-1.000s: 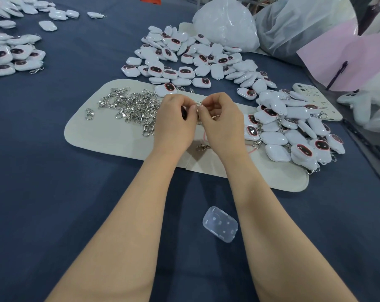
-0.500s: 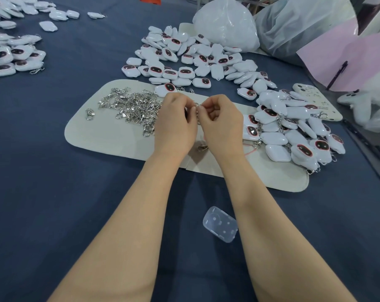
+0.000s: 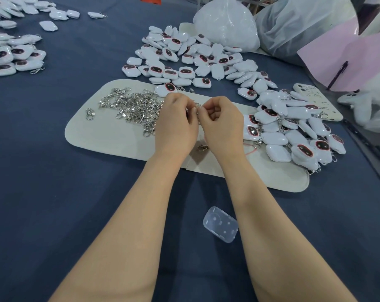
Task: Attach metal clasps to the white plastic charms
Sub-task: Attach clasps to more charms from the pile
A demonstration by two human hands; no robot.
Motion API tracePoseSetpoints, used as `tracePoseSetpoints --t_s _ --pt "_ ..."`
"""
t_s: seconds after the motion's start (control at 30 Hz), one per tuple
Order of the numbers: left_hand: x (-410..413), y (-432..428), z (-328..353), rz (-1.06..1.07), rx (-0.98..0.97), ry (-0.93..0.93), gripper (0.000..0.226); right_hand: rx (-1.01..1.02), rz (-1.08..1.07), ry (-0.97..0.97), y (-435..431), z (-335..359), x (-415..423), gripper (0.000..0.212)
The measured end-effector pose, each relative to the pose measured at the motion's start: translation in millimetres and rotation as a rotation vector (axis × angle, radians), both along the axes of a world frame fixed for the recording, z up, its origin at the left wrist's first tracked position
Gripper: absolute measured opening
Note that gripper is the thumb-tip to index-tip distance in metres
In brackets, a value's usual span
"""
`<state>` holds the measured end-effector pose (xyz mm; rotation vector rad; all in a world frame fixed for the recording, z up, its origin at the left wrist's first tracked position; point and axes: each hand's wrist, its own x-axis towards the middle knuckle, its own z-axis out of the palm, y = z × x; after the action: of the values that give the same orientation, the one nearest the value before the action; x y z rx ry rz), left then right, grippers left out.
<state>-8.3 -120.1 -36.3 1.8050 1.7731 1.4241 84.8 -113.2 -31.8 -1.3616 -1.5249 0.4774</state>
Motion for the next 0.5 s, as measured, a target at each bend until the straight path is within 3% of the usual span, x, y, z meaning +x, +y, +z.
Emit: tracePoseSetpoints --t_s 0.3,0.5 --pt "1.2 0.5 -0.6 0.009 -0.009 -0.002 0.013 -0.081 0.101 0.0 2.6 -2.3 3.9 0.009" --pt "0.1 -0.1 1.5 0.015 -0.025 -0.027 0.011 0.01 0.108 -0.097 0.0 -3.1 1.0 0.01"
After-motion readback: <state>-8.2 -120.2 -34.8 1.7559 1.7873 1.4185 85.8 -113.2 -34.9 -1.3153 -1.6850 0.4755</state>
